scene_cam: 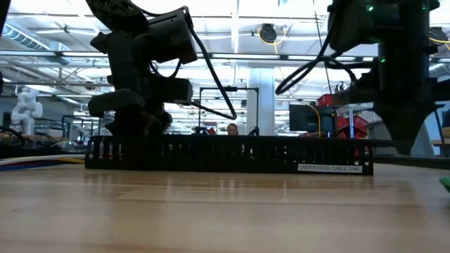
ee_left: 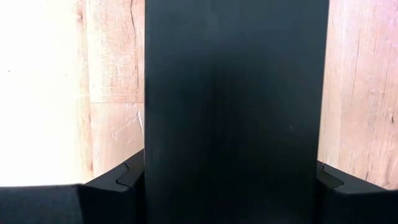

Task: Ziptie cables
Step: Close the cable duct with the cable duct cover

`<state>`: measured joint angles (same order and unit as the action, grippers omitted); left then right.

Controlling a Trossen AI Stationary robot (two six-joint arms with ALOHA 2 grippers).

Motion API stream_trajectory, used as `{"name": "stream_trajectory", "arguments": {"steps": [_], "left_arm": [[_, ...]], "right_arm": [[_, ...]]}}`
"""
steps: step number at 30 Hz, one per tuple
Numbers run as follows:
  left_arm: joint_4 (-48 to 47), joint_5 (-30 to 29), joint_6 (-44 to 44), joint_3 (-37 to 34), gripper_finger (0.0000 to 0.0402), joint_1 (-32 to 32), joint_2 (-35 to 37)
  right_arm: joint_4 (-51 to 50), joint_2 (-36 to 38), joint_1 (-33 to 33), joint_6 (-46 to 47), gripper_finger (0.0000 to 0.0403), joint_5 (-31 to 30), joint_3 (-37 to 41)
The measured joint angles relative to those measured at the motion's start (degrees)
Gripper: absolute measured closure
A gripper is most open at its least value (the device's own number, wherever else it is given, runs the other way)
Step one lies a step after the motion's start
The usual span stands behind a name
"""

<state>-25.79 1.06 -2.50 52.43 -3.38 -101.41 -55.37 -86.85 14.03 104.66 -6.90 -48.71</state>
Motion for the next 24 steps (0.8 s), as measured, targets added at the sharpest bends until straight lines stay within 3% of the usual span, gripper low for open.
{"name": "stream_trajectory", "arguments": {"steps": [11,24], "left_arm": [[0.4,-0.1,-0.2,-0.1,0.0153,0.0,0.0],[1.7,0.3,0.5,0.0,0.0153,0.0,-0.1]], "right_arm": [[0.6,-0.9,-2.3,-3.2,0.0402,-2.3,-3.0],[-18.5,0.0,0.3,-5.3,0.0403,-1.1,-10.3]]}}
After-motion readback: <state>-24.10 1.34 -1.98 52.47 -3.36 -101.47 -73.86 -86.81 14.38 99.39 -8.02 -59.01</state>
